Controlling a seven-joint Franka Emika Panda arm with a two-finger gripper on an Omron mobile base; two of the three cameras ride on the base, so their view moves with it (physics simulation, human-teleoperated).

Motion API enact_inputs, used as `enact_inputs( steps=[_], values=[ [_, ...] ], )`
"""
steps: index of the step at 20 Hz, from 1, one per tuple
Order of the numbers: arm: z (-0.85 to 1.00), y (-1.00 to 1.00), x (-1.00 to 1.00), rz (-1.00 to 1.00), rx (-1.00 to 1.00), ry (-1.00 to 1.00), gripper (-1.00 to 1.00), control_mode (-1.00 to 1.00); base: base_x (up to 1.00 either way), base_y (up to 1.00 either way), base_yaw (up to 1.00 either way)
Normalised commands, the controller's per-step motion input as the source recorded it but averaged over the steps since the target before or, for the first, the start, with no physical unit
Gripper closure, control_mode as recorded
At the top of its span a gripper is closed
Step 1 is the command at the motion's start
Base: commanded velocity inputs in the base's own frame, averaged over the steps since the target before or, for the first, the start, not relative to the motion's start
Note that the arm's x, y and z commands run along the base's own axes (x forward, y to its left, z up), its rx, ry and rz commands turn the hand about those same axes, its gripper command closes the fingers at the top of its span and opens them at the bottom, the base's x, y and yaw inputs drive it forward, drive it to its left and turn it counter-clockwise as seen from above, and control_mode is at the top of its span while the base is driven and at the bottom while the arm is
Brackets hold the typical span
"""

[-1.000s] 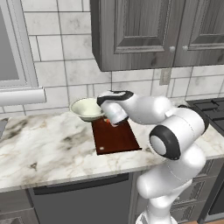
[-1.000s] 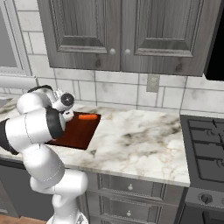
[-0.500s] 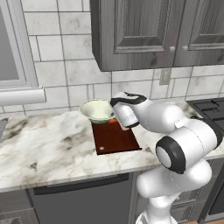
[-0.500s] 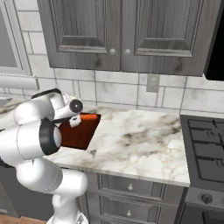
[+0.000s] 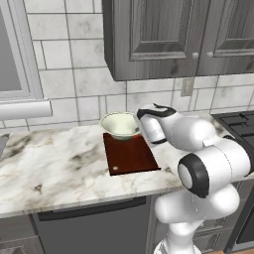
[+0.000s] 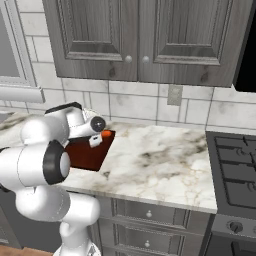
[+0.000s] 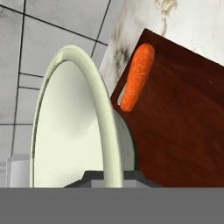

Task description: Place the two vegetables and bowl onto the tray for setting up a vegetable dip station.

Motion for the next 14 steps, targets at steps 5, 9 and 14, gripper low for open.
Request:
enact_inputs(
  steps=[5, 9, 14],
  values=[
    [-0.08, -0.26, 0.0, 0.0, 0.0, 0.0, 1.0, -1.0, 0.0, 0.0, 0.0],
    [-0.1, -0.21, 0.0, 0.0, 0.0, 0.0, 1.0, -1.0, 0.0, 0.0, 0.0],
    [-0.22, -0.12, 0.0, 0.0, 0.0, 0.0, 1.0, -1.0, 0.0, 0.0, 0.0]
  ],
)
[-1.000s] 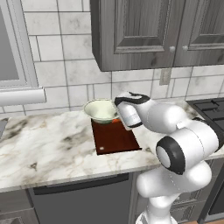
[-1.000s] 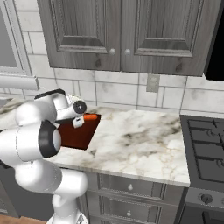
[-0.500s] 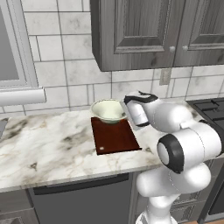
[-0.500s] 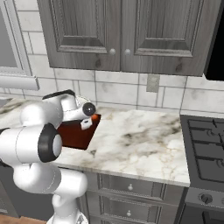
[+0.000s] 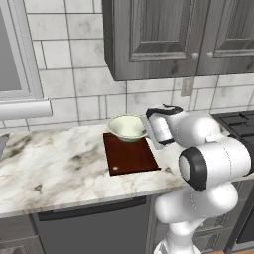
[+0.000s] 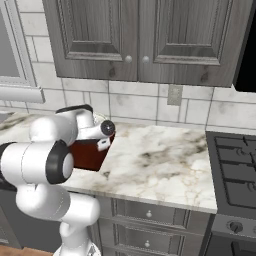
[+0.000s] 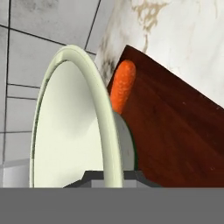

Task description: Place the two vegetables and bowl onto the tray for setting up a vegetable dip station.

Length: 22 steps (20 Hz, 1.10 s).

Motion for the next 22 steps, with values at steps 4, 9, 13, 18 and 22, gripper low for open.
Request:
enact_inputs(
  steps=[4, 9, 13, 18, 22],
  values=[
    [-0.31, -0.1, 0.0, 0.0, 0.0, 0.0, 1.0, -1.0, 0.0, 0.0, 0.0],
    [-0.25, -0.08, -0.01, 0.0, 0.02, 0.0, 1.0, -1.0, 0.0, 0.0, 0.0],
    [-0.19, -0.08, 0.0, 0.0, 0.02, 0.0, 1.0, -1.0, 0.0, 0.0, 0.0],
    [-0.16, -0.03, 0.0, 0.0, 0.02, 0.0, 1.0, -1.0, 0.0, 0.0, 0.0],
    [-0.11, 0.0, 0.0, 0.0, 0.01, 0.0, 1.0, -1.0, 0.0, 0.0, 0.0]
  ],
)
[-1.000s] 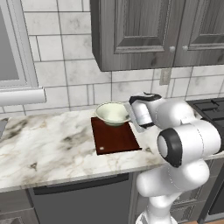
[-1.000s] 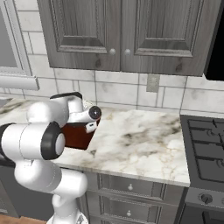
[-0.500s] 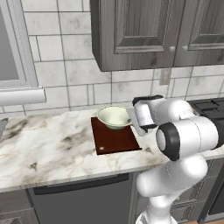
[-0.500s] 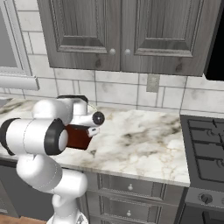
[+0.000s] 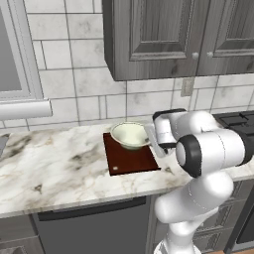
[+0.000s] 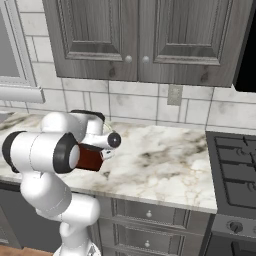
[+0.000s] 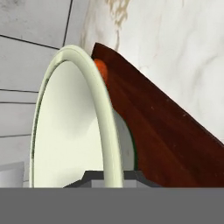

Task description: Place the two vegetables and bowl onto the tray for setting up a vegetable dip station.

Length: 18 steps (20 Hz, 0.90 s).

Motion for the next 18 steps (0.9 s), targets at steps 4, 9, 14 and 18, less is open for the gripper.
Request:
enact_inputs(
  steps=[4, 9, 14, 18],
  values=[
    [-0.11, 0.0, 0.03, 0.0, 0.0, 0.0, 1.0, -1.0, 0.0, 0.0, 0.0],
    [-0.14, 0.0, 0.12, 0.0, 0.0, 0.0, 1.0, -1.0, 0.0, 0.0, 0.0],
    [-0.07, 0.0, 0.03, 0.0, 0.0, 0.0, 1.0, -1.0, 0.0, 0.0, 0.0],
    [-0.01, 0.0, 0.0, 0.0, 0.0, 0.0, 1.0, -1.0, 0.0, 0.0, 0.0]
  ],
)
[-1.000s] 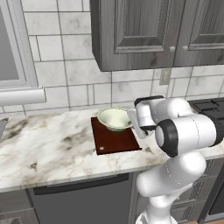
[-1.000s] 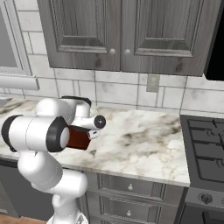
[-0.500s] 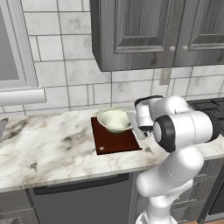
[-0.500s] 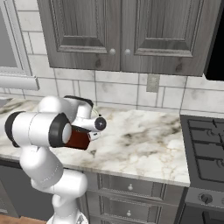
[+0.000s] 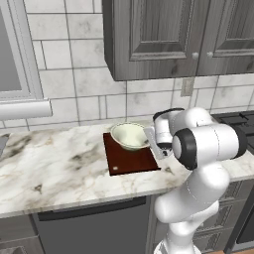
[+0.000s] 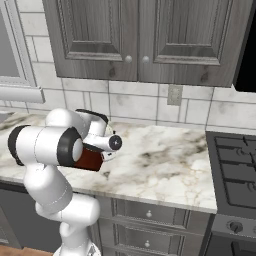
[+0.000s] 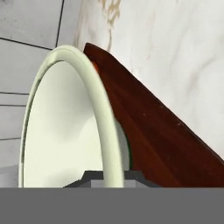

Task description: Place the two vegetables and bowl onto the tray for setting up a vegetable dip station.

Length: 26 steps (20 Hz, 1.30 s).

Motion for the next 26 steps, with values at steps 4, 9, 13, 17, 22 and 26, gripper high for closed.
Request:
enact_inputs(
  steps=[4, 9, 13, 17, 22, 26],
  values=[
    [0.0, 0.0, 0.0, 0.0, 0.0, 0.0, -1.0, -1.0, 0.0, 0.0, 0.0],
    [0.0, 0.0, 0.0, 0.0, 0.0, 0.0, -1.0, -1.0, 0.0, 0.0, 0.0],
    [0.0, 0.0, 0.0, 0.0, 0.0, 0.0, -1.0, -1.0, 0.0, 0.0, 0.0],
    [0.05, -0.04, 0.0, 0.0, 0.0, 0.0, -1.0, -1.0, 0.0, 0.0, 0.0],
    [0.27, -0.02, 0.0, 0.0, 0.0, 0.0, -1.0, -1.0, 0.0, 0.0, 0.0],
    [0.43, 0.0, 0.0, 0.0, 0.0, 0.0, -1.0, -1.0, 0.0, 0.0, 0.0]
  ],
)
